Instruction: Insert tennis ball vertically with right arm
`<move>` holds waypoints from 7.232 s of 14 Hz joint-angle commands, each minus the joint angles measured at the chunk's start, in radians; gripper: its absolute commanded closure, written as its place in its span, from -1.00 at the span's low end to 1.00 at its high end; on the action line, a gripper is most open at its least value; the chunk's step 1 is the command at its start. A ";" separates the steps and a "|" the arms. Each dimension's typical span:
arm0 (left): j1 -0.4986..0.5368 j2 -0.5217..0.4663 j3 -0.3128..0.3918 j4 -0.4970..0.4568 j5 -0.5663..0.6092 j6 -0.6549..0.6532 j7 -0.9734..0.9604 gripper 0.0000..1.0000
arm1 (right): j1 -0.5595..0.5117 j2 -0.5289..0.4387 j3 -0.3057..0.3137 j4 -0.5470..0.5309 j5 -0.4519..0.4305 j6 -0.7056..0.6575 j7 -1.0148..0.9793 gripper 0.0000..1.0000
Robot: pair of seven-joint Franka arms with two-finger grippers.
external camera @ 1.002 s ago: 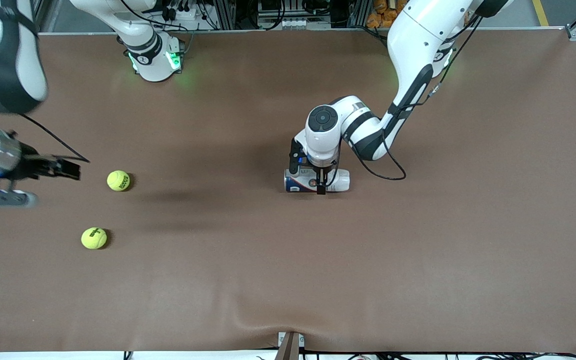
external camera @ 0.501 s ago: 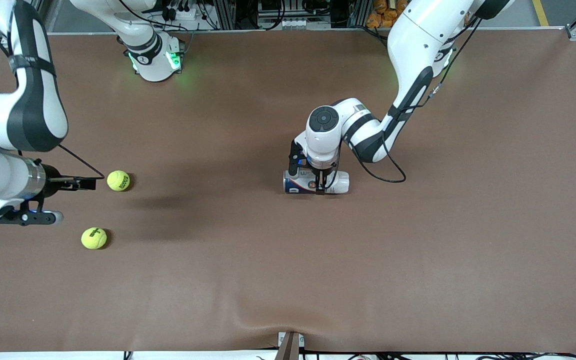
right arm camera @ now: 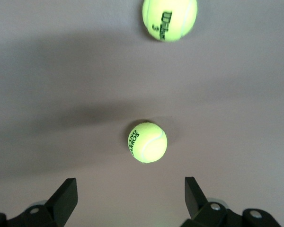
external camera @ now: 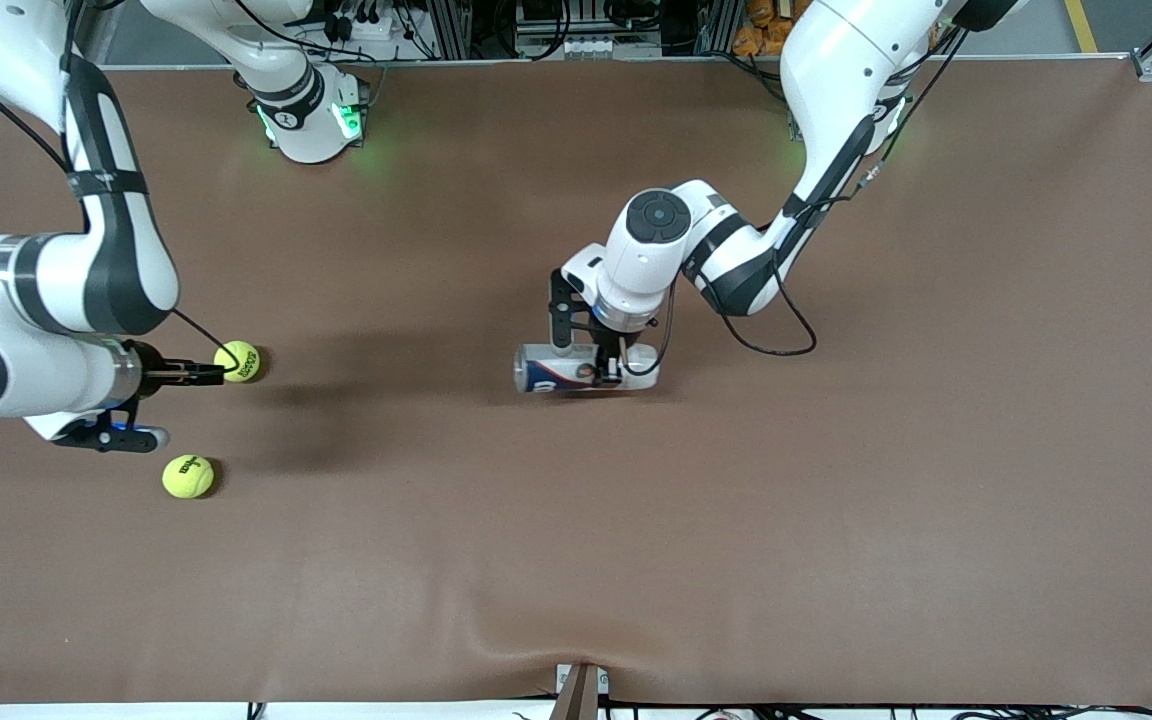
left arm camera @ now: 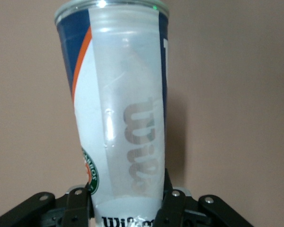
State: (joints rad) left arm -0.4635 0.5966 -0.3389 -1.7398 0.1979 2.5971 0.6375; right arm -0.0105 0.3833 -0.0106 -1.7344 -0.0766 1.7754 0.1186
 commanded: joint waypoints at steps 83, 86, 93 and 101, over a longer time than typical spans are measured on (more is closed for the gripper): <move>0.233 0.727 -0.545 0.427 -1.772 0.011 2.098 -0.16 | 0.167 -0.164 0.087 0.004 0.529 -0.022 0.672 1.00; 0.235 0.727 -0.529 0.425 -1.772 0.008 2.099 -0.18 | 0.204 -0.141 0.087 0.001 0.534 -0.001 0.809 1.00; 0.241 0.729 -0.512 0.419 -1.773 -0.029 2.101 -0.24 | 0.279 -0.081 0.087 0.001 0.546 0.079 1.035 1.00; 0.236 0.730 -0.499 0.417 -1.773 -0.049 2.101 -0.26 | 0.366 -0.047 0.087 0.001 0.547 0.085 1.102 1.00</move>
State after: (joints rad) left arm -0.2117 1.3293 -0.8672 -1.3291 -1.5391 2.5468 2.7074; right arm 0.3482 0.3339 0.0833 -1.7421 0.4521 1.8623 1.2017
